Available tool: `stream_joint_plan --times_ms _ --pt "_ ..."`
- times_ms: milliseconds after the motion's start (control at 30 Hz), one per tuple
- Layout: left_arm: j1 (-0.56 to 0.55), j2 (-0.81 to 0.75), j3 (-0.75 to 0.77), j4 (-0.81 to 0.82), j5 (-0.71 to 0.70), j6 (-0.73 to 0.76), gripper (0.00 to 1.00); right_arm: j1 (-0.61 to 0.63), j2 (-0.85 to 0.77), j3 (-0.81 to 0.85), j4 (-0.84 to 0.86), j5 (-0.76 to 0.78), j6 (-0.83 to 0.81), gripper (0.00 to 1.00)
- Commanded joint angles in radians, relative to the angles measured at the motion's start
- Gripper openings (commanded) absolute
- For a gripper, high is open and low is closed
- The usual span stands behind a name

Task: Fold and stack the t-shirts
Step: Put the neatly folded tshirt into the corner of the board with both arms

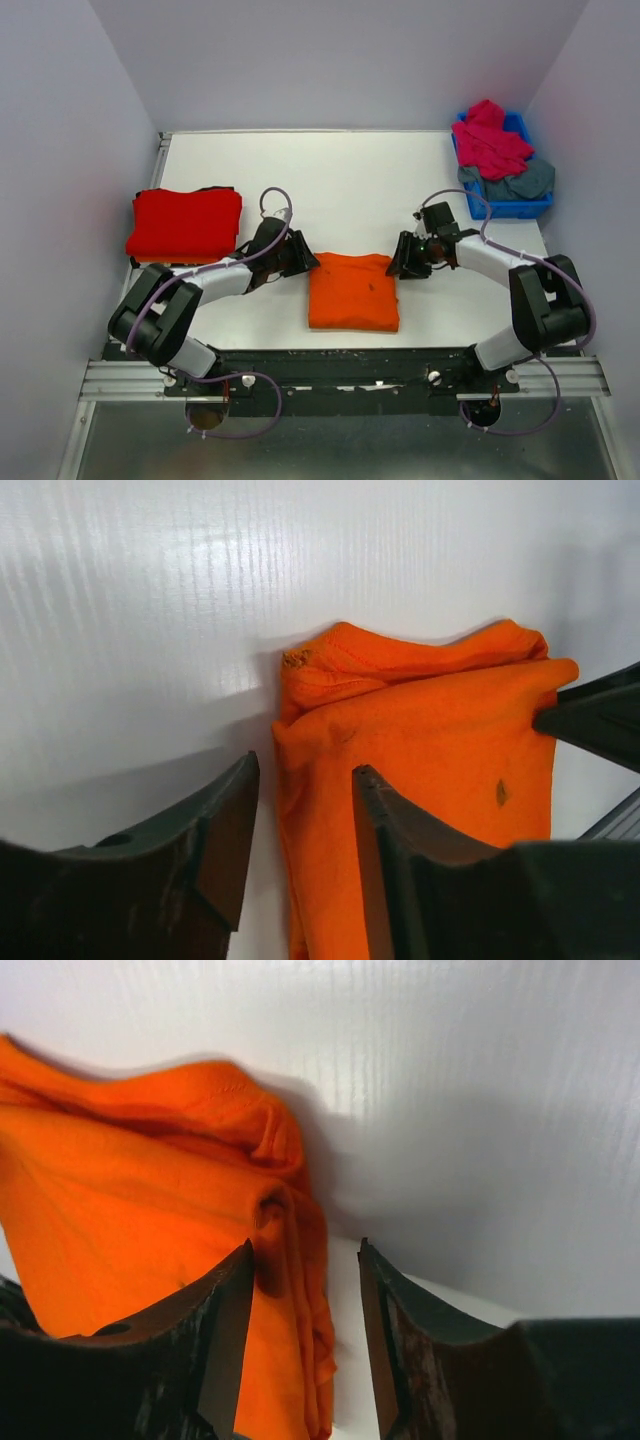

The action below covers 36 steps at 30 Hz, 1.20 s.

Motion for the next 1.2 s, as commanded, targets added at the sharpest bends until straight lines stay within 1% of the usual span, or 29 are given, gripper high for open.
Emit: stream_joint_plan --times_ms 0,67,200,300,467,633,733,833,867,900,967,1167 --pt "0.002 -0.064 -0.019 -0.022 -0.104 -0.011 0.57 -0.002 -0.07 -0.07 0.098 0.021 0.02 0.58" --pt "0.002 -0.044 0.007 -0.038 -0.107 0.012 0.57 -0.002 -0.059 -0.081 0.132 -0.003 0.026 0.59" --pt "0.002 0.022 0.038 -0.015 -0.076 0.031 0.56 0.003 -0.009 -0.075 0.181 -0.033 0.026 0.55" --pt "0.001 0.062 0.04 0.018 -0.056 0.032 0.52 0.008 0.024 -0.061 0.187 -0.016 0.023 0.54" --pt "0.001 0.102 0.036 0.068 -0.04 0.034 0.5 0.009 0.068 -0.035 0.183 0.029 0.022 0.51" --pt "-0.005 0.149 0.064 0.094 -0.035 0.044 0.45 0.012 0.102 -0.015 0.18 0.05 0.017 0.47" --pt "-0.018 0.168 0.058 0.154 -0.038 0.043 0.33 0.02 0.116 -0.004 0.178 0.053 0.009 0.36" --pt "-0.03 0.186 0.04 0.229 -0.049 0.035 0.13 0.029 0.12 0.002 0.178 0.066 0.009 0.21" --pt "-0.034 0.191 0.032 0.257 -0.053 0.034 0.04 0.03 0.12 0.003 0.181 0.069 0.008 0.13" --pt "-0.038 0.191 0.023 0.278 -0.059 0.034 0.0 0.032 0.119 0.005 0.183 0.072 0.011 0.09" --pt "-0.042 0.183 0.014 0.285 -0.085 0.044 0.0 0.032 0.11 0.008 0.181 0.081 0.014 0.01" --pt "-0.045 0.068 -0.039 0.291 -0.118 0.1 0.0 0.034 -0.005 -0.067 0.262 0.067 0.0 0.01"
